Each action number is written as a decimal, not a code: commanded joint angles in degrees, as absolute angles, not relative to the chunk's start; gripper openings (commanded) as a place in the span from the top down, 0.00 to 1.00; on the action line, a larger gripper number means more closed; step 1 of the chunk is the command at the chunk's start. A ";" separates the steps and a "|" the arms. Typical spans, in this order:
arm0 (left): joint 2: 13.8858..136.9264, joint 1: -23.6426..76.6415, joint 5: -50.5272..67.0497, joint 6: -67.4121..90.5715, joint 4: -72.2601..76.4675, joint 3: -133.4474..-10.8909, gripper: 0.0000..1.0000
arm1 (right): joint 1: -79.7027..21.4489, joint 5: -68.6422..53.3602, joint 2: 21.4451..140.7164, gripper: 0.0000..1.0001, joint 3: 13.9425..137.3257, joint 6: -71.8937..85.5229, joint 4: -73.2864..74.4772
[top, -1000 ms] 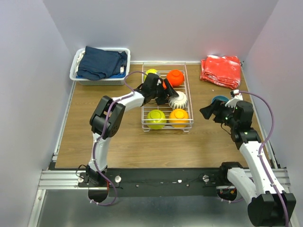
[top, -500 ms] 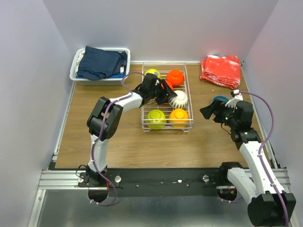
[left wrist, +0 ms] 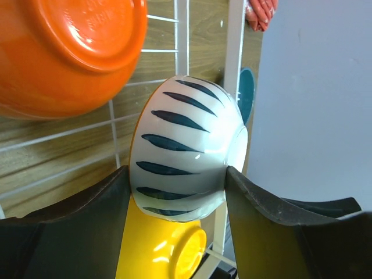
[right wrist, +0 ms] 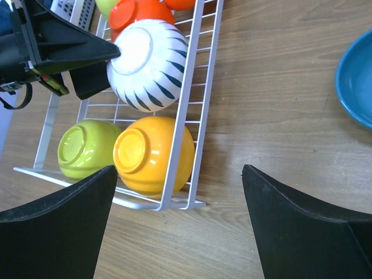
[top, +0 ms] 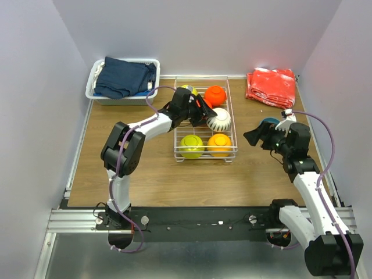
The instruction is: Unload the bowls from the dish rack
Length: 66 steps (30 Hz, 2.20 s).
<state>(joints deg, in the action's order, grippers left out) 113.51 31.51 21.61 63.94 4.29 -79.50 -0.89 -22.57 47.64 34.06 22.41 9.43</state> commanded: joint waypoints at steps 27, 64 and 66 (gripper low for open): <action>92.02 33.31 -1.32 39.80 -23.55 -84.12 1.00 | -17.49 -11.42 57.30 0.04 44.83 14.42 11.17; 91.23 33.31 -7.73 53.02 -33.06 -91.58 1.00 | -52.56 28.20 69.80 0.01 34.89 -16.53 -31.07; 91.49 33.40 -7.38 45.55 -31.82 -91.58 1.00 | -52.56 28.83 67.86 0.01 37.42 -12.76 -25.52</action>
<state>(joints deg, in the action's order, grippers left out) 93.41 33.12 -3.84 58.63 -36.01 -89.58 -52.40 25.34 72.62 32.38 -19.49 -37.56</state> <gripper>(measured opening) 0.692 0.988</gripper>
